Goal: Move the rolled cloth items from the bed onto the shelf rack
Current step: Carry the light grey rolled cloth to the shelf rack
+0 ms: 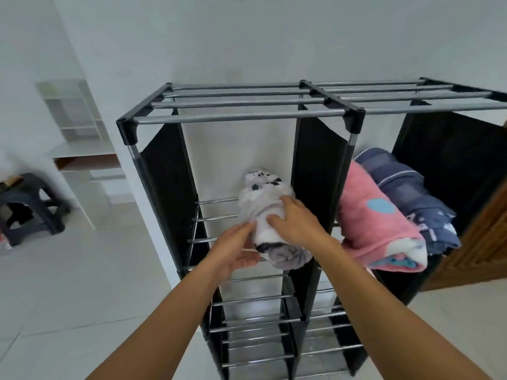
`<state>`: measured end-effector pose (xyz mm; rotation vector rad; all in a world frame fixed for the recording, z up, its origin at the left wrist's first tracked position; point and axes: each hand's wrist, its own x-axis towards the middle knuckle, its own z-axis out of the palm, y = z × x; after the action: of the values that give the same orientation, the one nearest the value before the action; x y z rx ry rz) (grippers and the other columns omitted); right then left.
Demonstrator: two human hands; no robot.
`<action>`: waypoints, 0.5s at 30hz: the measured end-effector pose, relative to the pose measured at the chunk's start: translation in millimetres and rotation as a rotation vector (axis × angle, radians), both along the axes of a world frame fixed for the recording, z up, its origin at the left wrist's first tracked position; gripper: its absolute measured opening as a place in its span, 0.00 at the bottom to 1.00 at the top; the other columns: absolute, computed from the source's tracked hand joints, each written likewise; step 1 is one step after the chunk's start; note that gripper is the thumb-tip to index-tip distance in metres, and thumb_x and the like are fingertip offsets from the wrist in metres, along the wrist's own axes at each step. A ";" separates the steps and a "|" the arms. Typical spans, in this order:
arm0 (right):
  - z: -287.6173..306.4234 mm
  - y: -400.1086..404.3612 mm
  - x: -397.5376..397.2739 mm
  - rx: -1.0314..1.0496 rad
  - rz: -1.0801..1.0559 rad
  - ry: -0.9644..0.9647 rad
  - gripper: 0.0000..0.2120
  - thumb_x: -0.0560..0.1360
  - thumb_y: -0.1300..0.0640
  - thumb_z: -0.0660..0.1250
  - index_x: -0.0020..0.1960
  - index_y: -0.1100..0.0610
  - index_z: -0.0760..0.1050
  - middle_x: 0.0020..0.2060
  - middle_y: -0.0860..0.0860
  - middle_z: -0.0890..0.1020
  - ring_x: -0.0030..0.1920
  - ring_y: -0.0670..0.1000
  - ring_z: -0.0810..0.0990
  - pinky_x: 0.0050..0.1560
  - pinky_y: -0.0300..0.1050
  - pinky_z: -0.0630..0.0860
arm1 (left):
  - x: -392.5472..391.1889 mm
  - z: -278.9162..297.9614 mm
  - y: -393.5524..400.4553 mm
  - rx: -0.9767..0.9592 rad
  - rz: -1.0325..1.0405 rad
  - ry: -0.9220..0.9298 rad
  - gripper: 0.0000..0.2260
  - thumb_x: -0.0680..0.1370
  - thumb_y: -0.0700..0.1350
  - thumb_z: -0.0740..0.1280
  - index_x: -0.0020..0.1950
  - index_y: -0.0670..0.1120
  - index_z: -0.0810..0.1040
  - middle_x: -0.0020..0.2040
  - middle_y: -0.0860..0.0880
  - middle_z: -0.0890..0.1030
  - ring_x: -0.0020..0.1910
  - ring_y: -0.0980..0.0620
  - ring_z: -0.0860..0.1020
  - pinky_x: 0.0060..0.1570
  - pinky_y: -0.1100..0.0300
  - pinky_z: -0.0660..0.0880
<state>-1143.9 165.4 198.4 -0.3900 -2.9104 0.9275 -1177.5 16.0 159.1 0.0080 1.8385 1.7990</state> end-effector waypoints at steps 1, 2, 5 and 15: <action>-1.7 0.3 -0.3 -0.016 -0.020 0.007 0.31 0.77 0.47 0.60 0.76 0.54 0.55 0.74 0.57 0.62 0.69 0.62 0.68 0.65 0.51 0.67 | -5.8 1.7 2.4 0.029 0.029 -0.043 0.15 0.78 0.57 0.64 0.52 0.45 0.77 0.43 0.43 0.81 0.40 0.44 0.81 0.40 0.54 0.80; -3.7 0.2 -0.2 -0.047 -0.053 -0.001 0.33 0.76 0.45 0.61 0.76 0.54 0.53 0.74 0.58 0.63 0.69 0.62 0.68 0.65 0.50 0.67 | -10.3 4.9 6.2 0.056 0.047 -0.079 0.16 0.78 0.57 0.64 0.52 0.44 0.77 0.44 0.42 0.81 0.41 0.43 0.80 0.41 0.52 0.80; -11.4 -0.2 2.6 -0.140 -0.158 -0.057 0.39 0.75 0.41 0.61 0.78 0.51 0.47 0.72 0.60 0.65 0.67 0.62 0.69 0.63 0.51 0.68 | -17.6 13.1 21.0 0.078 0.039 -0.111 0.15 0.79 0.55 0.64 0.55 0.45 0.76 0.45 0.43 0.81 0.41 0.44 0.81 0.36 0.52 0.80; -30.4 -5.2 23.9 -0.108 -0.270 0.049 0.38 0.76 0.42 0.60 0.78 0.54 0.46 0.73 0.62 0.62 0.70 0.64 0.66 0.68 0.59 0.66 | -24.1 5.2 43.6 0.061 -0.022 0.123 0.15 0.80 0.50 0.62 0.65 0.49 0.76 0.57 0.46 0.83 0.51 0.46 0.83 0.46 0.51 0.82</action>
<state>-1120.0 160.2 168.0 -0.7340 -2.6809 1.0347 -1201.6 59.6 164.4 0.1644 1.8586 1.8753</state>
